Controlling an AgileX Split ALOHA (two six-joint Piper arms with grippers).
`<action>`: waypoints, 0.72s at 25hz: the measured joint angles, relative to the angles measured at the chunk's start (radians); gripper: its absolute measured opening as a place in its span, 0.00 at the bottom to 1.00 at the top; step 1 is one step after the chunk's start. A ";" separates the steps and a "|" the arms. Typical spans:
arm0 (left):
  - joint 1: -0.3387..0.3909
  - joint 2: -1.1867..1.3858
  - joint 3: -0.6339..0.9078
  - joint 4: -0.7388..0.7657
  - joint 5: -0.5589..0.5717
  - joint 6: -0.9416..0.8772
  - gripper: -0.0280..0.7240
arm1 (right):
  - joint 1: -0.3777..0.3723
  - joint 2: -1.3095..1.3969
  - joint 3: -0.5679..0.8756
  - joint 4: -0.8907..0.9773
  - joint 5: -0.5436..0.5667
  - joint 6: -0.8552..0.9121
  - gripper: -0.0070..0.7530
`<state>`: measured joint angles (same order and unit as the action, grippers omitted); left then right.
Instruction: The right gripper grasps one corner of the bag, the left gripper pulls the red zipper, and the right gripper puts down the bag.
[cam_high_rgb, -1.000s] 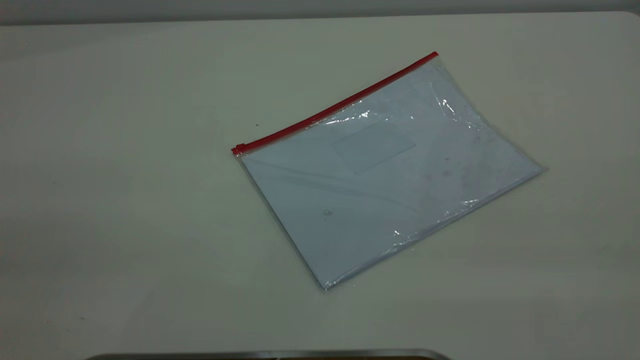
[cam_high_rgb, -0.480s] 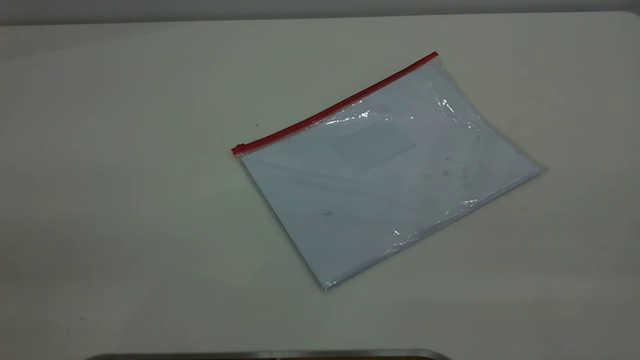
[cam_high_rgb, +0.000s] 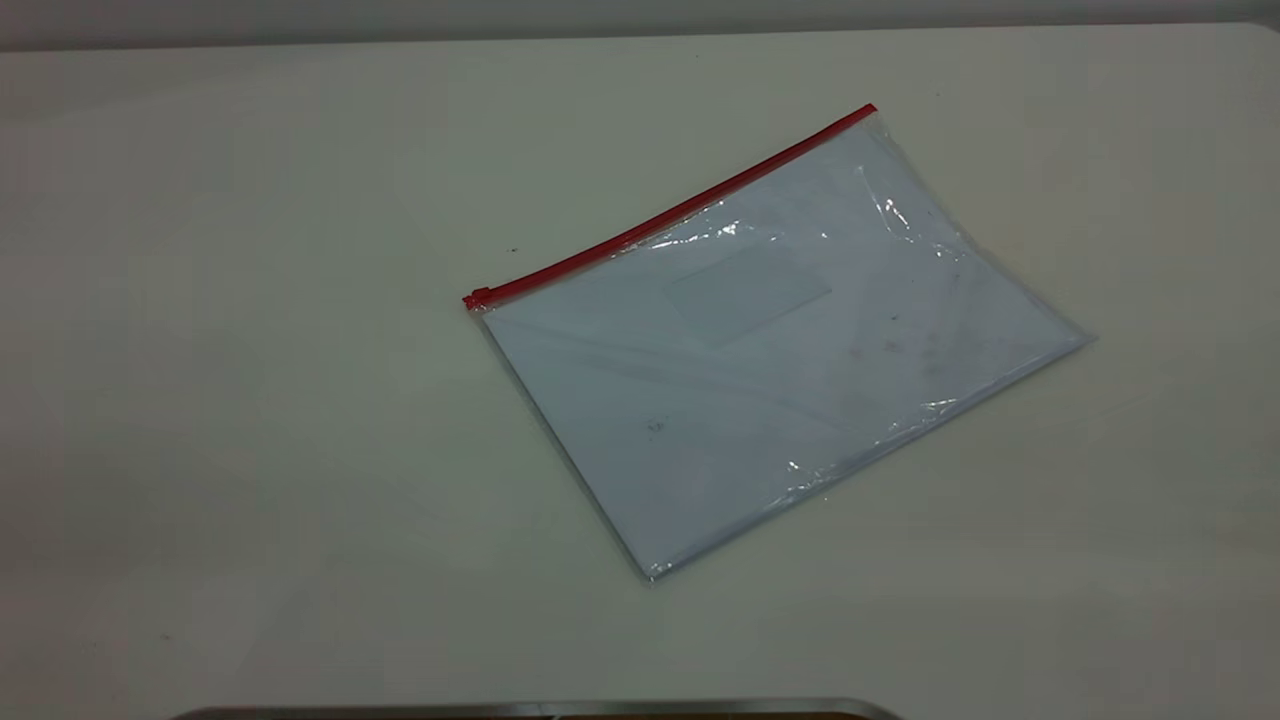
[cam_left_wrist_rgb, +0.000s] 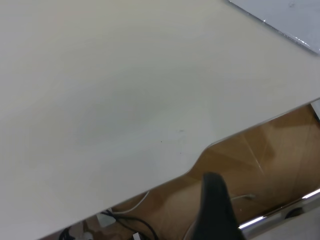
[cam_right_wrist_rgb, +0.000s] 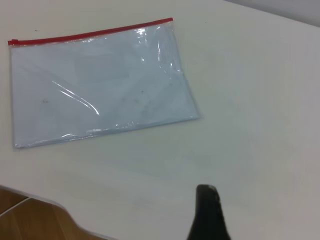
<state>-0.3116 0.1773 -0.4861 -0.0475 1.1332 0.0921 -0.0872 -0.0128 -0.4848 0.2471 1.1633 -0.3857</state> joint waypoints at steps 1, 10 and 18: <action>0.000 0.000 0.000 0.000 0.000 0.000 0.82 | 0.000 0.000 0.000 0.000 0.000 0.000 0.79; 0.004 0.000 0.000 -0.002 0.000 0.000 0.82 | 0.000 0.000 0.000 0.000 0.000 0.000 0.79; 0.263 0.000 0.000 -0.007 -0.002 -0.003 0.82 | 0.000 0.000 0.000 0.000 0.000 0.000 0.79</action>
<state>-0.0490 0.1773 -0.4861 -0.0550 1.1311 0.0892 -0.0872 -0.0128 -0.4848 0.2471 1.1633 -0.3857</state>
